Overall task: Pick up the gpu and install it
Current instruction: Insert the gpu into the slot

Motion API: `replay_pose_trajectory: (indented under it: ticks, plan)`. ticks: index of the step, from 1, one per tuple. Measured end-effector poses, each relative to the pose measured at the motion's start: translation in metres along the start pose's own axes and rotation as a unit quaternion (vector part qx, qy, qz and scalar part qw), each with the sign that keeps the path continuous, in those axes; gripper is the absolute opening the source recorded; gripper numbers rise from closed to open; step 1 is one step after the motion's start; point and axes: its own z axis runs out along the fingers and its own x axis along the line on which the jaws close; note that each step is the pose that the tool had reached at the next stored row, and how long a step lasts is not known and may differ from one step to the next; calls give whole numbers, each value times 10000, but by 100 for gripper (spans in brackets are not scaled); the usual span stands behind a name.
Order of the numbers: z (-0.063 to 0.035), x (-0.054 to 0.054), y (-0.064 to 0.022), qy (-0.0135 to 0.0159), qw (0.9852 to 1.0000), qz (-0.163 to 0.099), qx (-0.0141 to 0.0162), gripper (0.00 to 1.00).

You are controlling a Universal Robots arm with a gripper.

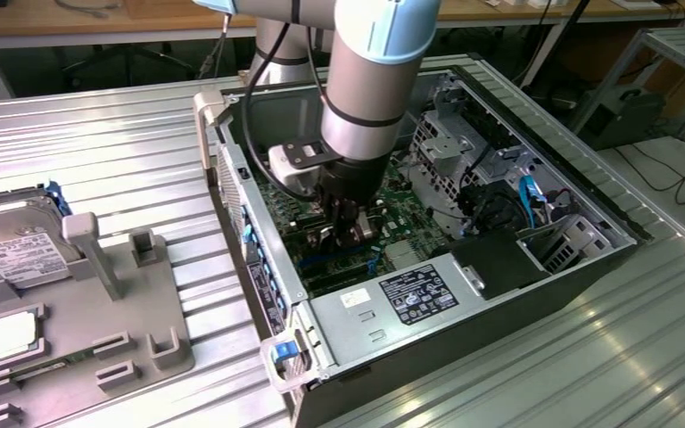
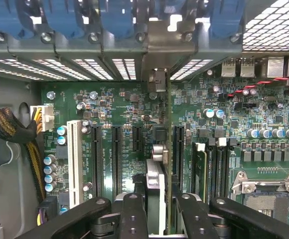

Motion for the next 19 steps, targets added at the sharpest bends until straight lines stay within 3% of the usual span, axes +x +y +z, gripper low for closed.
replay_pose_trajectory:
  ticks: [19]
  plan:
    - [-19, -17, 0, 1, 10000, 0, -1, 28]
